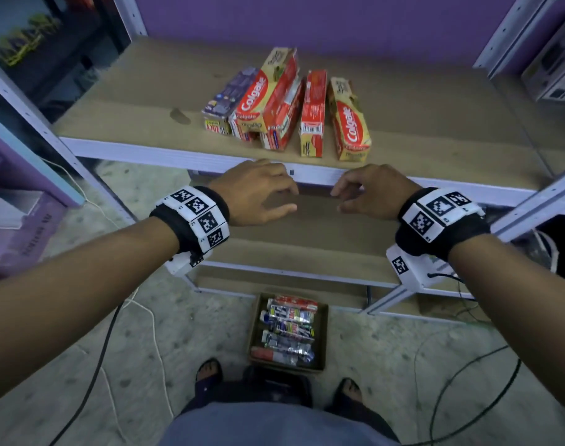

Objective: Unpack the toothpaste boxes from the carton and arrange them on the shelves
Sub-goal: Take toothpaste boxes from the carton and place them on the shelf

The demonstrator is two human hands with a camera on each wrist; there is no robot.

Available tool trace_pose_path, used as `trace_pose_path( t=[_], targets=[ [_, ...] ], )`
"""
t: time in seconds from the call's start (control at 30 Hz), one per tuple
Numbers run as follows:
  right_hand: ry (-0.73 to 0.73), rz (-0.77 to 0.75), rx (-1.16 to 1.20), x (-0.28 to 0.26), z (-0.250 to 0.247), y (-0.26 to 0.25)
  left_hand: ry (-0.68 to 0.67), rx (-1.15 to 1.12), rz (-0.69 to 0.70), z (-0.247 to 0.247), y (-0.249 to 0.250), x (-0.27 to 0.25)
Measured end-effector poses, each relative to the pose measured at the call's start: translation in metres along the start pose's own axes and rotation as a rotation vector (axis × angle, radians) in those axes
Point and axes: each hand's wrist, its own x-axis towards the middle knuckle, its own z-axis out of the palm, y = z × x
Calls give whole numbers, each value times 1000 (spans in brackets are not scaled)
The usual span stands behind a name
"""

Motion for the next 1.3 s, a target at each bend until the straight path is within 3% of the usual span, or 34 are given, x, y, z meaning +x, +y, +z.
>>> trace_pose_path(
  t=[0.2, 0.63, 1.0, 1.3],
  targets=[
    [-165, 95, -34, 10, 58, 27, -243, -202, -147, 65, -1, -11],
    [-535, 224, -1, 22, 223, 94, -544, -495, -303, 247, 0, -61],
    [-633, 377, 87, 42, 390, 171, -752, -631, -614, 411, 5, -103],
    [-648, 436, 131, 53, 550, 241, -861, -630, -760, 580, 1, -168]
  ],
)
